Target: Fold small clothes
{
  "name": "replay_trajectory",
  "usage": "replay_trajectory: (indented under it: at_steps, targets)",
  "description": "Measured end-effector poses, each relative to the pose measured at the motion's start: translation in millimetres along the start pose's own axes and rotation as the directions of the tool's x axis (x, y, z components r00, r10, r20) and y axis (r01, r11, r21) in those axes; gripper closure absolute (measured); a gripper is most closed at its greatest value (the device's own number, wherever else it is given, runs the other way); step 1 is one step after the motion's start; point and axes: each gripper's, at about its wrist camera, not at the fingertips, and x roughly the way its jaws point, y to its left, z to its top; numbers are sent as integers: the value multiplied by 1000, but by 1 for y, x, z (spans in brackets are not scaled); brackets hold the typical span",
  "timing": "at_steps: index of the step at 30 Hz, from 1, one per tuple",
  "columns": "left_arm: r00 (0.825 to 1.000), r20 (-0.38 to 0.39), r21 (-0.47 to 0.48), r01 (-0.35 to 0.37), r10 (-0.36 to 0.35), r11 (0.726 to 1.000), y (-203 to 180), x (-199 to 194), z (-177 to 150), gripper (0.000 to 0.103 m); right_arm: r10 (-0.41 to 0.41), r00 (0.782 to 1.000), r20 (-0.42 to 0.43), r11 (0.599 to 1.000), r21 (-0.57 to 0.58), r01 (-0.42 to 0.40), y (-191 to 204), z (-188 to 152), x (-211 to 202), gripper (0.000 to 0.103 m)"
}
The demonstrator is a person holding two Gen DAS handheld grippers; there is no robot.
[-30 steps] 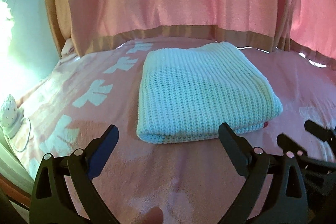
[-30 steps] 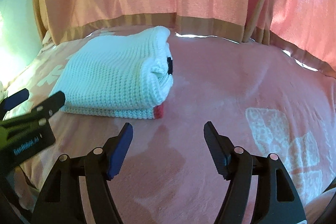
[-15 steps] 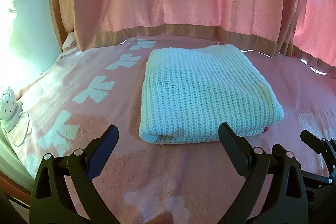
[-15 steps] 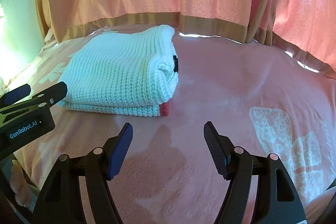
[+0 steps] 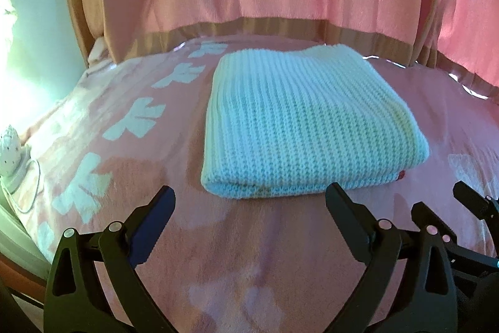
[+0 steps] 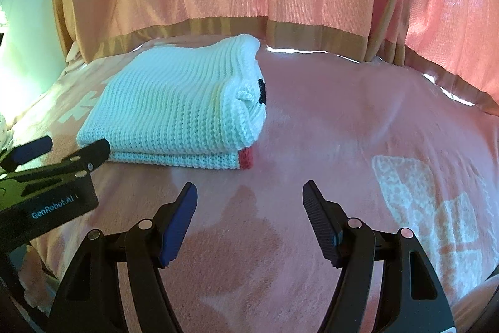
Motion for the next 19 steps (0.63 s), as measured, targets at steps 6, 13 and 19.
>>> replay_trajectory:
  at_steps: [6,13,19]
  targets:
    - [1000,-12,-10,3,-3,1000,1,3,-6,8,1,1000,-1,1000,1,-1,1,-1,0,35]
    - [1000,7,8,-1,1,1000,-4,-1,-4,8,4,1000,-1,1000,-1,-4,0,-1,1,34]
    - [1000,24,22,-4,3,1000,-8,-4,-3,8,5,1000,-1,1000,-3,-5,-1,-1,1,34]
